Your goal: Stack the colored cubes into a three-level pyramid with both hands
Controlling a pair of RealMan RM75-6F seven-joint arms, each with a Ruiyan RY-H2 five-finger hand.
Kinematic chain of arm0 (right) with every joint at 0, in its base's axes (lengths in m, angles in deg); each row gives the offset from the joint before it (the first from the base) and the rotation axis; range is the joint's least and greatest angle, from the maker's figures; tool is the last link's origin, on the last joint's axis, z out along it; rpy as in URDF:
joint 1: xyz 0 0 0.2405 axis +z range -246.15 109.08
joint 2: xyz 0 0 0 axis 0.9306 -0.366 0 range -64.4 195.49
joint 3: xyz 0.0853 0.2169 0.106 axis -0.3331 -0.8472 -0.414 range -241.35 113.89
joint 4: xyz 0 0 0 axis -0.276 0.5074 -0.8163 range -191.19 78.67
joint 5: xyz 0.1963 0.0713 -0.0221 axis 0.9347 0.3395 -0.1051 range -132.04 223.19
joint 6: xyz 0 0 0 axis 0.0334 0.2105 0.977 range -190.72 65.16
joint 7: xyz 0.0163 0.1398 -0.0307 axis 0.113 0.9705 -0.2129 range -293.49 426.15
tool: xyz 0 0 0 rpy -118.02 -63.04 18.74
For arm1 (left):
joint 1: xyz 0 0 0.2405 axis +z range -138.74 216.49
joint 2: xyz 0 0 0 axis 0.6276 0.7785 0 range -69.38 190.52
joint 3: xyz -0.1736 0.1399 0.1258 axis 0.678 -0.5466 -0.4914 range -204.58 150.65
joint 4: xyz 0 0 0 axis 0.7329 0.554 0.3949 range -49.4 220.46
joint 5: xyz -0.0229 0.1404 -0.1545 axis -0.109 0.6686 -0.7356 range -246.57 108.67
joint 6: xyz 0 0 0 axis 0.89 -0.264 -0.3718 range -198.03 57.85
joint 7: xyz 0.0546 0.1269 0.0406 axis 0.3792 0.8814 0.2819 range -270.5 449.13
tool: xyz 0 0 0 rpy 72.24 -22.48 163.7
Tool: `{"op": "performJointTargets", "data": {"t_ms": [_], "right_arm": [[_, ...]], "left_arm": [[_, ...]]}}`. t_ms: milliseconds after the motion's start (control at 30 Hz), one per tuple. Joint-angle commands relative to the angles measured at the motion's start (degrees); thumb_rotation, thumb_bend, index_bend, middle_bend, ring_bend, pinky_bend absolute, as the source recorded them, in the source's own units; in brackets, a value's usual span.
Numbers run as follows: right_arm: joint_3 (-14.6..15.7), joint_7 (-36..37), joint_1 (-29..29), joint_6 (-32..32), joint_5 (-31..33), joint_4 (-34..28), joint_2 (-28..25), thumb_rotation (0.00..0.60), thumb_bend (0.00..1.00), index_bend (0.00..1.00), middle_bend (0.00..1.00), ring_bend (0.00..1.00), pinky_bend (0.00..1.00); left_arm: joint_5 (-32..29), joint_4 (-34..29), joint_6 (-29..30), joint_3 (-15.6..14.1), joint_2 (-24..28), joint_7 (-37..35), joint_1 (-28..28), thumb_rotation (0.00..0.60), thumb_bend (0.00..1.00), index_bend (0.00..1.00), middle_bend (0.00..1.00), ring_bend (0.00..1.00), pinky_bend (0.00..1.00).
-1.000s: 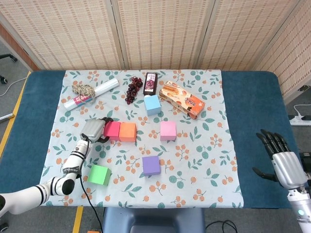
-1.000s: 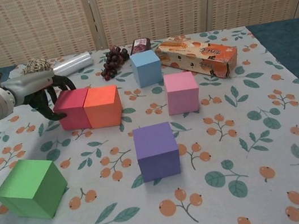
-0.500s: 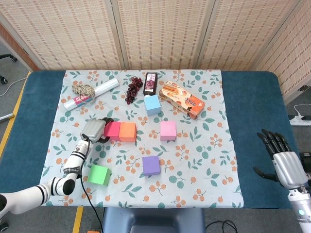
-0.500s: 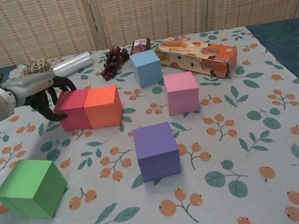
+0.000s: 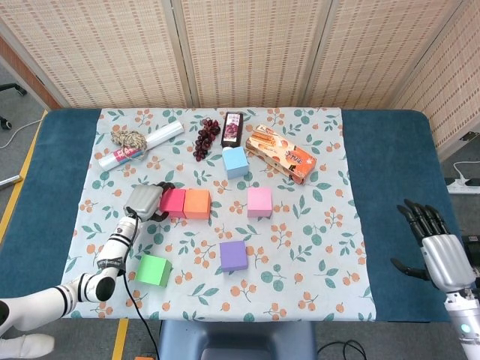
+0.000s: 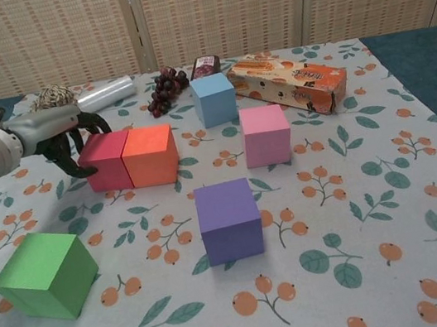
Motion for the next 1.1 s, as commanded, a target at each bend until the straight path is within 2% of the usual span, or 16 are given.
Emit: {"op": "performJointTargets", "data": {"t_ms": [33, 600, 1100], "right_arm": [[-0.03, -0.05, -0.04, -0.07, 0.01, -0.06, -0.06, 0.600, 0.00, 0.00, 0.00, 0.00, 0.00], [0.00, 0.23, -0.14, -0.12, -0.08, 0.15, -0.04, 0.600, 0.00, 0.00, 0.00, 0.00, 0.00], [-0.02, 0.28, -0.29, -0.16, 0.09, 0.19, -0.10, 0.600, 0.00, 0.00, 0.00, 0.00, 0.00]], "left_arm": [[0.05, 0.02, -0.02, -0.12, -0.04, 0.06, -0.01, 0.600, 0.34, 0.24, 0.39, 0.38, 0.40], [0.07, -1.49, 0.27, -0.40, 0.91, 0.28, 0.15, 0.600, 0.33, 0.23, 0.39, 0.38, 0.39], [-0.84, -0.28, -0.43, -0.02, 0.42, 0.56, -0.64, 0.600, 0.33, 0.23, 0.39, 0.37, 0.39]]}}
